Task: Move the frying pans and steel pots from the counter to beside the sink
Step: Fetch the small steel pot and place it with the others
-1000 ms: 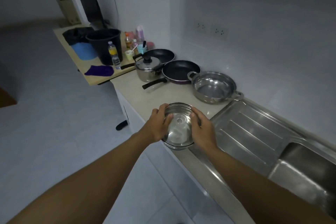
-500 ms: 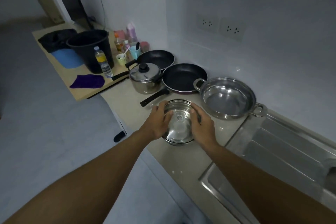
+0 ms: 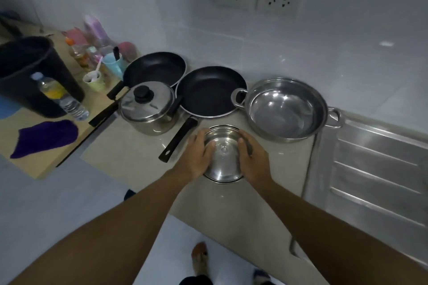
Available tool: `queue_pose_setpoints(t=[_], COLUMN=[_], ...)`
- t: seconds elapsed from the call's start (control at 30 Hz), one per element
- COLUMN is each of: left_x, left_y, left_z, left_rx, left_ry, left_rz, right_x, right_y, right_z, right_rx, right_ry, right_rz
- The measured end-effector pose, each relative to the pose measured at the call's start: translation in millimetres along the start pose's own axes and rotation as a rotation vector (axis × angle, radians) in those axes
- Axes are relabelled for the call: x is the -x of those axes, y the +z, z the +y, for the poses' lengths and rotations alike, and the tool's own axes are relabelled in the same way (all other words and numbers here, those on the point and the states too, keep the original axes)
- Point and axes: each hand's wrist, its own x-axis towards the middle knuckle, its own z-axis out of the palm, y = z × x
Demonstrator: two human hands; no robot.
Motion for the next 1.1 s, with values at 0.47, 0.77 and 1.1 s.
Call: queue_pose_setpoints(t=[0.47,0.77,1.1], left_x=[-58,-94,-135], left_y=[18,21,25], left_z=[-46,-53,-45], left_rx=[-0.028,-0.373,-0.354], left_ry=[0.165,0.281,0.297], left_rz=[-0.019,-0.127,-0.202], right_x=[-16,-46,-77], right_y=[39,43,41], right_z=[9,8,7], right_rx=[0.311,0.904,0.908], right_ry=[0.020,-0.072,-0.002], right_rz=[0.213,-0.022,-0.045])
